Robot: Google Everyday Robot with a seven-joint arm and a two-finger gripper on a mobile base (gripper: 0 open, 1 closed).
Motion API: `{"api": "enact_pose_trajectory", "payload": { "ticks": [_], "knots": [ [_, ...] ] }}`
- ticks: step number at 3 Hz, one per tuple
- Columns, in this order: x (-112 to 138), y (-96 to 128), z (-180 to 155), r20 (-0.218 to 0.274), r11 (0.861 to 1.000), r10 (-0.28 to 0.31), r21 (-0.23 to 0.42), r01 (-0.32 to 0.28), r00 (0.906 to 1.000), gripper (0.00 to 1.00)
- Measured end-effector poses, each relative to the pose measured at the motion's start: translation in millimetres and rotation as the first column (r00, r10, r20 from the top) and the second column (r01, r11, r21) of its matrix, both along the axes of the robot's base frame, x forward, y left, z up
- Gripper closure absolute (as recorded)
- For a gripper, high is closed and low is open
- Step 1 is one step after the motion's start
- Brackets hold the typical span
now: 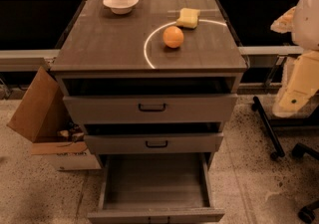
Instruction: Close bottom drawer
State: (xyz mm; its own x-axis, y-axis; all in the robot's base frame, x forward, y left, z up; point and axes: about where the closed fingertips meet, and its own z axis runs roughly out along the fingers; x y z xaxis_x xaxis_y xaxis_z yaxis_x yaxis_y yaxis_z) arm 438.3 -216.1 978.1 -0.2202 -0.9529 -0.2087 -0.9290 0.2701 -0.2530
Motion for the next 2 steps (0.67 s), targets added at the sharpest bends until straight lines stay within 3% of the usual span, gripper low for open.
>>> {"api": "enact_pose_trajectory", "payload": {
  "ticks": [1, 2],
  "knots": [
    [0.0, 0.3, 0.5, 0.004, 1.0, -0.002, 0.004, 0.002, 1.0, 0.0],
    [-6.8, 7.6, -26.2, -0.04, 0.996, -0.01, 0.086, 0.013, 0.9992, 0.0]
  ]
}}
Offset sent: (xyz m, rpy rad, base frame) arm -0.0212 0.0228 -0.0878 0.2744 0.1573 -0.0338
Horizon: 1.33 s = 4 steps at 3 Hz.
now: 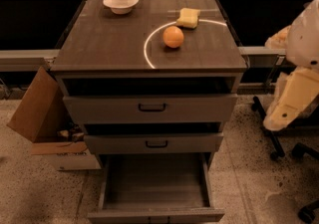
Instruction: Close bottom drawer
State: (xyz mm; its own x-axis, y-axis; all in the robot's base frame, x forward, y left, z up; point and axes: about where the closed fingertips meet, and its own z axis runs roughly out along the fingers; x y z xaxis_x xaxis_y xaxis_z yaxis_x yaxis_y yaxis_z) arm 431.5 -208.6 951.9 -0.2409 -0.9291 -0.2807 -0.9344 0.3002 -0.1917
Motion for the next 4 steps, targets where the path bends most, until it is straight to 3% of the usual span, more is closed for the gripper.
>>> {"api": "enact_pose_trajectory", "payload": {
  "ticks": [1, 2, 3, 4],
  "knots": [
    [-25.2, 30.6, -71.3, -0.109, 0.976, -0.047, 0.206, 0.069, 0.9929, 0.0],
    [-43.4, 70.0, -137.6, -0.208, 0.924, -0.073, 0.354, 0.145, 0.9754, 0.0],
    [-52.7, 75.9, -154.8, -0.238, 0.918, -0.079, 0.361, 0.164, 0.968, 0.0],
    [-52.5, 76.0, -154.0, -0.237, 0.918, -0.079, 0.361, 0.163, 0.9683, 0.0]
  ]
}}
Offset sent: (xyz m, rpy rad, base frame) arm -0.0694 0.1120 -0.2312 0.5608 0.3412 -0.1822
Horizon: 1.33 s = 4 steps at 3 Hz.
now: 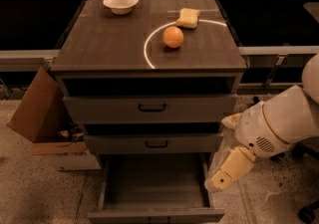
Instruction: Close bottom drawer
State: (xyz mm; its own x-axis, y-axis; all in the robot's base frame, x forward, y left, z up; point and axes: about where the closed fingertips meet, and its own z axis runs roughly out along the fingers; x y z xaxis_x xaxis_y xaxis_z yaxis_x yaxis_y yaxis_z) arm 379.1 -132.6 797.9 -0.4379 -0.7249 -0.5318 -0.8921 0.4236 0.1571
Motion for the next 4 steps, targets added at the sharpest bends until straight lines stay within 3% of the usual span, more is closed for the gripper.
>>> {"api": "enact_pose_trajectory", "payload": {
  "ticks": [1, 2, 3, 4],
  "knots": [
    [-4.0, 2.7, -38.4, -0.062, 1.0, 0.001, -0.004, -0.001, 0.9981, 0.0],
    [-17.0, 13.9, -124.6, -0.156, 0.999, 0.004, 0.045, 0.004, 0.9878, 0.0],
    [-16.9, 24.8, -186.8, -0.176, 0.996, -0.012, 0.087, 0.028, 0.9843, 0.0],
    [-17.2, 25.1, -187.9, -0.178, 0.996, -0.011, 0.085, 0.026, 0.9839, 0.0]
  ]
}}
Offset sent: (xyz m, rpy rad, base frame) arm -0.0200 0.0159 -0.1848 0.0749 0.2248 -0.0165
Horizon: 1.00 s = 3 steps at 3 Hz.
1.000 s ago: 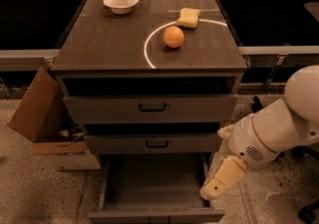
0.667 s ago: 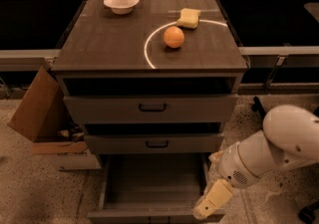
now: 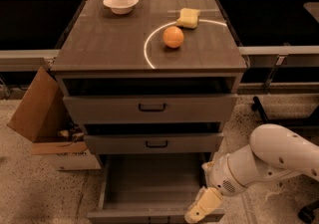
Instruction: Close bottom drawer
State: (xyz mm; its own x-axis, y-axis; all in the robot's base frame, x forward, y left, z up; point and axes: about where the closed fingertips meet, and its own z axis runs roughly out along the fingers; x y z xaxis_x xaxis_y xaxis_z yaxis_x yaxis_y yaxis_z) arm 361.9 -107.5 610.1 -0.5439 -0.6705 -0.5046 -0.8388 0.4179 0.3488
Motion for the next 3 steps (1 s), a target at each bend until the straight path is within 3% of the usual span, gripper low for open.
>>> {"api": "enact_pose_trajectory", "payload": {
  "ticks": [1, 3],
  "knots": [
    [1.3, -2.5, -59.8, -0.043, 0.998, 0.015, -0.053, -0.018, 0.9989, 0.0],
    [11.8, -16.3, -174.5, -0.075, 0.999, 0.016, -0.047, -0.019, 0.997, 0.0]
  ]
}}
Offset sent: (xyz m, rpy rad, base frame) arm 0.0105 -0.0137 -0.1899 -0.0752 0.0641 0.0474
